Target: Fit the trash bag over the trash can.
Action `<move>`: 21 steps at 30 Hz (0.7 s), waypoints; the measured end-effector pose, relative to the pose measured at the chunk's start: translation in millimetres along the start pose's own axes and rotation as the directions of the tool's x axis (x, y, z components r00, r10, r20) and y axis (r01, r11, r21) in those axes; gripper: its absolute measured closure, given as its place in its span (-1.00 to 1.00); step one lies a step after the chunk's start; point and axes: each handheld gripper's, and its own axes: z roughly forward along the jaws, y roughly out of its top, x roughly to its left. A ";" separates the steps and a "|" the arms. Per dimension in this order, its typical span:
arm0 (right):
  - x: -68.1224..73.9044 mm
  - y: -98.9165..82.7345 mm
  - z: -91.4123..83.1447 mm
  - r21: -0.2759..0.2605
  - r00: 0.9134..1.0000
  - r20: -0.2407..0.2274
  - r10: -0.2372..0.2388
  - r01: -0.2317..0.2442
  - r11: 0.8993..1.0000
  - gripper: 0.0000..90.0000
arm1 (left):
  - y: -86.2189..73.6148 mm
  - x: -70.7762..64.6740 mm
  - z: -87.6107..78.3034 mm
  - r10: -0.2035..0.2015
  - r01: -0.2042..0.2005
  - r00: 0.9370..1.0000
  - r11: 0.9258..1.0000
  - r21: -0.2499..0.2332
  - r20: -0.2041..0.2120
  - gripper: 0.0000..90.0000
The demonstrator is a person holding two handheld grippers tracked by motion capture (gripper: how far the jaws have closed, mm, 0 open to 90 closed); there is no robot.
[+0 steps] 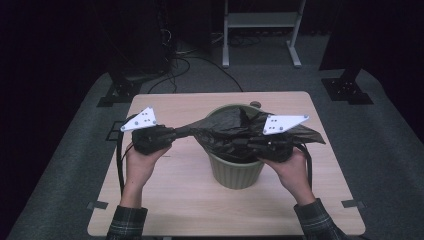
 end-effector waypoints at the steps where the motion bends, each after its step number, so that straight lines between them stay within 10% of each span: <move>1: -1.5 1.5 -1.0 -0.010 1.000 0.001 0.006 -0.006 1.000 1.00 | -0.3 0.2 0.1 -0.001 0.001 1.000 1.000 -0.001 0.001 0.99; 11: -14.9 21.9 -0.8 -0.069 0.997 0.062 0.036 -0.032 0.997 1.00 | 7.5 -5.7 -10.6 -0.011 0.006 0.998 0.997 -0.078 -0.067 0.33; 21: -32.3 47.3 6.4 -0.112 0.989 0.131 0.071 -0.057 0.992 1.00 | 21.8 -24.1 -7.2 0.023 -0.025 0.999 0.996 -0.088 -0.027 0.23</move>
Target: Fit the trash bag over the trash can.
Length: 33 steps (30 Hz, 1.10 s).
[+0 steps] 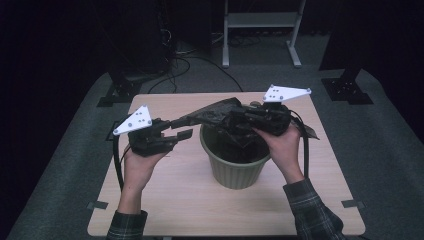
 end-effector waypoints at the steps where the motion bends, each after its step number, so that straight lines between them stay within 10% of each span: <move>1: -0.8 1.5 1.2 0.000 1.000 0.004 0.000 0.000 1.000 1.00 | 0.3 -1.7 1.9 0.002 -0.002 1.000 1.000 0.004 0.003 0.22; 16: -22.7 15.3 3.5 -0.028 0.997 0.068 0.033 -0.031 0.999 1.00 | -0.4 -21.5 36.2 0.005 -0.008 0.997 0.999 0.044 0.072 0.10; 28: -20.1 15.0 4.8 -0.031 0.998 0.061 0.034 -0.032 0.999 1.00 | 13.2 -22.4 71.8 -0.009 0.008 1.000 0.999 0.050 0.027 -0.17; 33: -17.5 14.0 5.5 -0.035 0.998 0.047 0.033 -0.032 0.999 1.00 | 13.1 -18.7 85.2 -0.001 -0.002 0.999 0.998 0.057 0.041 0.38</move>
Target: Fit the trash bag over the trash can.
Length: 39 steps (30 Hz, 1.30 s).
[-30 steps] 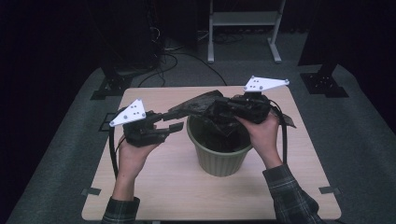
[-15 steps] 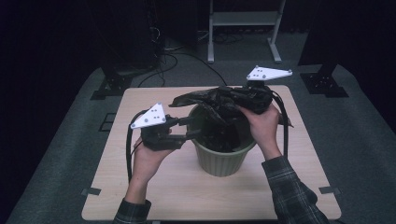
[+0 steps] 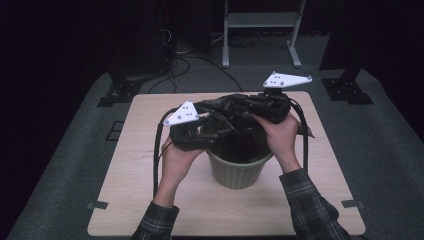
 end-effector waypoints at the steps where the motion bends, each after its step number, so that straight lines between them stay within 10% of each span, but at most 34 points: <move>1: 0.7 -0.5 0.1 -0.001 1.000 -0.001 -0.002 0.002 1.000 1.00 | -0.5 0.6 1.5 0.002 -0.002 1.000 1.000 0.004 0.008 0.53; 5: -2.8 -2.1 -4.8 0.007 1.000 0.018 -0.007 0.007 1.000 1.00 | -5.6 3.8 -2.5 -0.005 0.005 1.000 1.000 0.012 0.028 0.98; 18: -36.1 -11.6 -29.9 0.051 0.992 0.123 0.012 -0.018 0.999 1.00 | -21.6 31.8 -49.9 -0.041 0.041 0.999 0.999 0.020 -0.009 0.99; 39: -80.7 -47.2 -55.4 0.112 0.963 0.260 0.075 -0.107 0.988 1.00 | -44.4 64.5 -65.2 -0.085 0.090 0.994 0.993 0.071 -0.072 0.99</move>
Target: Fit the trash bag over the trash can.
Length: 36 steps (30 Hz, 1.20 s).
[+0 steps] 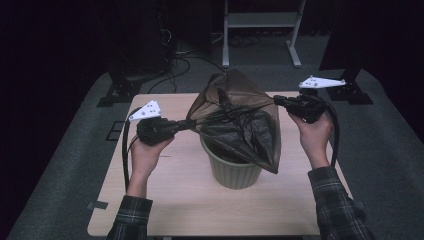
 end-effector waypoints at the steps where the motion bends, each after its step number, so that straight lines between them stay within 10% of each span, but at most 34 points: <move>1: -2.9 -3.0 -1.3 0.004 1.000 0.008 0.007 -0.007 1.000 1.00 | -0.8 0.7 -0.6 -0.003 0.003 1.000 1.000 0.001 -0.002 0.99; 21: -19.1 -53.4 9.4 0.092 0.998 0.014 0.064 -0.065 0.994 1.00 | -22.0 10.6 15.0 -0.047 0.048 0.999 0.997 0.068 -0.015 0.98; 29: -13.4 -30.2 -10.4 -0.061 0.997 -0.061 0.043 -0.047 0.997 0.54 | -14.9 8.8 8.6 -0.041 0.041 0.999 0.998 0.039 -0.004 0.87; 36: 9.9 -11.5 -16.3 -0.146 0.978 -0.202 -0.056 0.027 0.989 0.05 | -8.3 -0.1 2.8 -0.018 0.018 1.000 1.000 0.014 -0.011 0.56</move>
